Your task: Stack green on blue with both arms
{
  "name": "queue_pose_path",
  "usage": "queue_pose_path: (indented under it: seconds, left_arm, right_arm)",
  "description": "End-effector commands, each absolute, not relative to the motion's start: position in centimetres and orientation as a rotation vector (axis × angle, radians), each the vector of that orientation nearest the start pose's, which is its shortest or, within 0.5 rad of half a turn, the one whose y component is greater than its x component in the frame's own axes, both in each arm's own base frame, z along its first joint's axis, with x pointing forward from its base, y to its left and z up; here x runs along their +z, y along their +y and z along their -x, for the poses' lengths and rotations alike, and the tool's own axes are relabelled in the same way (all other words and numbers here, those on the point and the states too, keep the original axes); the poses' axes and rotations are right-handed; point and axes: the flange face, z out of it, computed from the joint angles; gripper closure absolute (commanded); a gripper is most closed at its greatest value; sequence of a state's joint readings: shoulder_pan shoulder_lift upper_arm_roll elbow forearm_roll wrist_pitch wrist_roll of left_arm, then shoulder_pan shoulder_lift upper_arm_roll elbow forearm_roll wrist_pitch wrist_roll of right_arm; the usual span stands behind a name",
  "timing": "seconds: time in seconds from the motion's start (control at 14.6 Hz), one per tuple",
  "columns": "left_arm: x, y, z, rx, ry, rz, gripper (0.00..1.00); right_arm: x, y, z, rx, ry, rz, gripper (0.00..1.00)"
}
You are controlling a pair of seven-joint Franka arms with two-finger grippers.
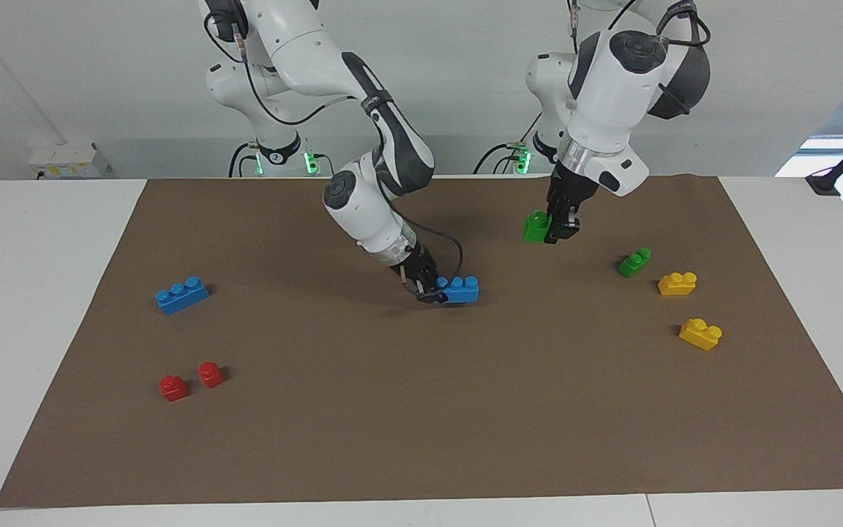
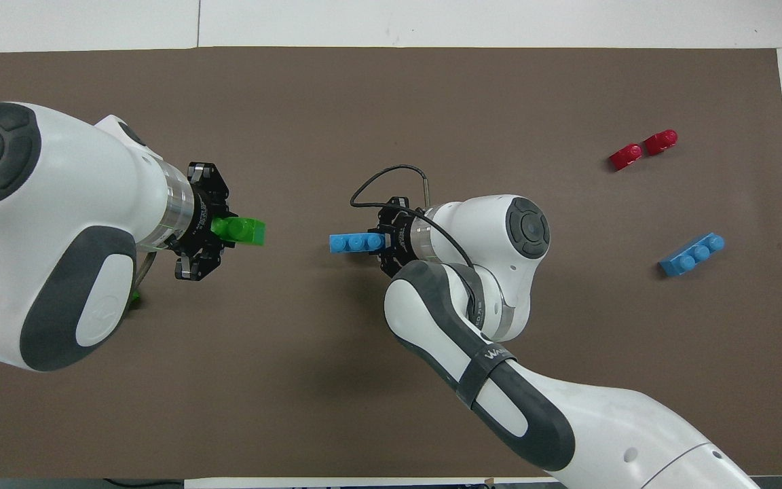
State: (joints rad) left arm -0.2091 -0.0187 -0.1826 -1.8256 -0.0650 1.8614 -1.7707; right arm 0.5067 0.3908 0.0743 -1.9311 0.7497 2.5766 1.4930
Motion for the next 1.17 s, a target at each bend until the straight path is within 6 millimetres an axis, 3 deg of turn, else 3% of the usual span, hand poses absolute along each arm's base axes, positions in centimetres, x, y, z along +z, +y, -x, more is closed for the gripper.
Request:
queue_pose_path:
  seconds: [0.0,0.27,0.82,0.96,1.1]
  left_arm:
    - [53.4,-22.6,-50.3,0.042,-2.133,2.432,1.00]
    - [52.1,-23.8,-50.3,0.024,-2.167,2.441,1.00]
    - [47.2,-27.1,-50.7,0.043,-2.225,2.411,1.00]
    - [45.7,-28.6,-50.7,0.063,-2.215,2.402,1.00]
    - [45.5,-28.7,-50.9,0.053,-2.245,2.383,1.00]
  right_arm:
    - [29.9,33.6,-54.5,0.404,1.798,1.920,1.00]
    - [27.6,33.5,-53.9,0.427,1.773,1.892,1.00]
    - [26.5,33.2,-54.0,0.434,1.789,1.894,1.00]
    - [26.3,33.1,-54.0,0.435,1.792,1.893,1.00]
    - [25.7,33.0,-54.2,0.421,1.800,1.889,1.00]
